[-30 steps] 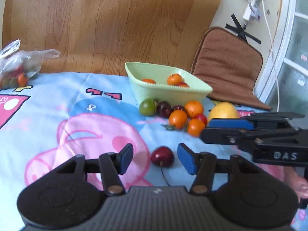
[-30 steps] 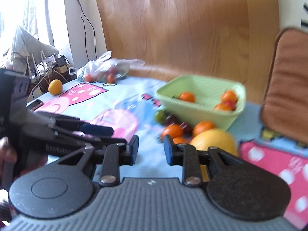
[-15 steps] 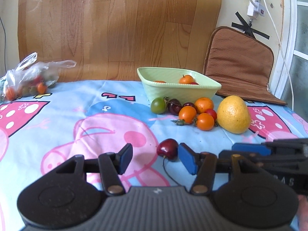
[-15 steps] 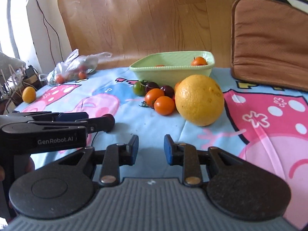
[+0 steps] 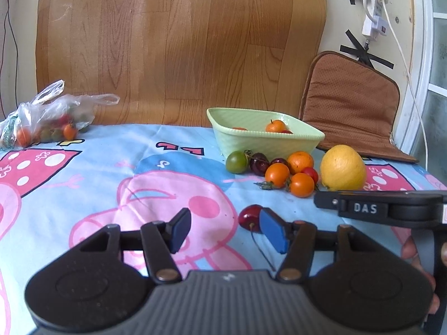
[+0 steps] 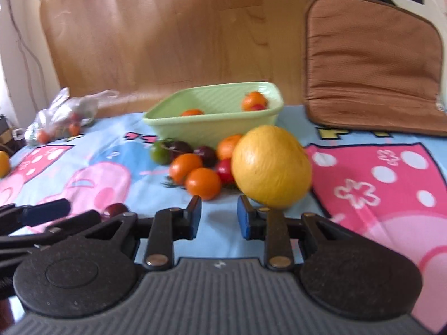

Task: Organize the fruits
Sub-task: 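Grasp a dark red cherry with the left tool while the right tool grasps an orange cherry tomato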

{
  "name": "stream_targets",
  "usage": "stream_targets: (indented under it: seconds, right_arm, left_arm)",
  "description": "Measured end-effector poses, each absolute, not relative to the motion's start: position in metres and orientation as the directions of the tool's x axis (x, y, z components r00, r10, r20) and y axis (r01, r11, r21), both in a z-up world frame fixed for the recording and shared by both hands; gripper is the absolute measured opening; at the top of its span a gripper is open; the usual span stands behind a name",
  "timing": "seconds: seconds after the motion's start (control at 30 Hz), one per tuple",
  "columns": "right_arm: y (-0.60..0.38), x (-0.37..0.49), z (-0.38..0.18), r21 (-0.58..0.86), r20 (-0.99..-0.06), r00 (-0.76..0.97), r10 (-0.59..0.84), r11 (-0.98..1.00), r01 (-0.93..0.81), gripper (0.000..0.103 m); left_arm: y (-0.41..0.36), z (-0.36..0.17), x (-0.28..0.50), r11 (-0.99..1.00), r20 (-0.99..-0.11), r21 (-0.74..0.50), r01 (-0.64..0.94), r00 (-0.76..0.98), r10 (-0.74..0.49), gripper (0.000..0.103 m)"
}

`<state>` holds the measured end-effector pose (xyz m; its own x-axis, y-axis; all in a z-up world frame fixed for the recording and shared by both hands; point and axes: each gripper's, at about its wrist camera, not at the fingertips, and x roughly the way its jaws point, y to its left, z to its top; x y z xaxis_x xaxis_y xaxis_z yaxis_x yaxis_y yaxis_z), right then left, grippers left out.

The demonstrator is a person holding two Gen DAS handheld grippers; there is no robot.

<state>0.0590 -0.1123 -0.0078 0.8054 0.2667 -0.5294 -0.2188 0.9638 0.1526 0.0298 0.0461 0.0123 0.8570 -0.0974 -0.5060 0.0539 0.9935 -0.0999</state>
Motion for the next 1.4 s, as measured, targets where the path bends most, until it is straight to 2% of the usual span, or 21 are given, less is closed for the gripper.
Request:
stream_targets:
  seconds: [0.2, 0.57, 0.73, 1.07, 1.13, 1.17, 1.23, 1.33, 1.4]
  right_arm:
    - [-0.111, 0.056, -0.006, 0.144, -0.523, 0.799, 0.296, 0.955, -0.259, 0.032]
    - [-0.085, 0.084, -0.006, 0.112, -0.558, 0.774, 0.301, 0.951, -0.289, 0.035]
    - [-0.088, 0.081, -0.006, 0.109, -0.556, 0.773, 0.306, 0.948, -0.298, 0.033]
    - [-0.107, -0.009, -0.009, 0.039, -0.523, 0.755, 0.395, 0.896, -0.442, 0.034]
    - [-0.111, -0.025, -0.010, 0.013, -0.511, 0.763, 0.397, 0.891, -0.455, 0.034]
    - [-0.113, -0.029, -0.010, 0.011, -0.512, 0.762, 0.396, 0.890, -0.455, 0.035]
    - [-0.116, -0.027, -0.010, 0.041, -0.514, 0.752, 0.412, 0.888, -0.459, 0.041]
    - [-0.114, -0.023, -0.010, 0.066, -0.513, 0.743, 0.431, 0.882, -0.466, 0.052]
    - [-0.110, -0.025, -0.011, 0.052, -0.515, 0.739, 0.434, 0.877, -0.478, 0.056]
  left_arm:
    - [0.043, 0.010, 0.037, 0.995, -0.541, -0.089, 0.052, 0.836, -0.092, 0.056]
    - [0.042, 0.009, 0.038, 0.996, -0.545, -0.076, 0.041, 0.835, -0.076, 0.060]
    - [0.043, 0.008, 0.037, 0.996, -0.545, -0.082, 0.039, 0.835, -0.077, 0.060]
    - [0.044, 0.010, 0.029, 0.993, -0.511, -0.096, 0.071, 0.853, -0.110, 0.060]
    - [0.041, 0.011, 0.027, 0.991, -0.496, -0.086, 0.100, 0.858, -0.130, 0.064]
    - [0.040, 0.012, 0.027, 0.990, -0.493, -0.082, 0.112, 0.859, -0.138, 0.065]
    - [0.036, 0.014, 0.031, 0.988, -0.491, -0.071, 0.139, 0.857, -0.156, 0.080]
    - [0.023, 0.016, 0.039, 0.986, -0.491, -0.020, 0.165, 0.857, -0.153, 0.080]
    - [0.013, 0.013, 0.048, 0.983, -0.527, 0.007, 0.181, 0.836, -0.151, 0.074]
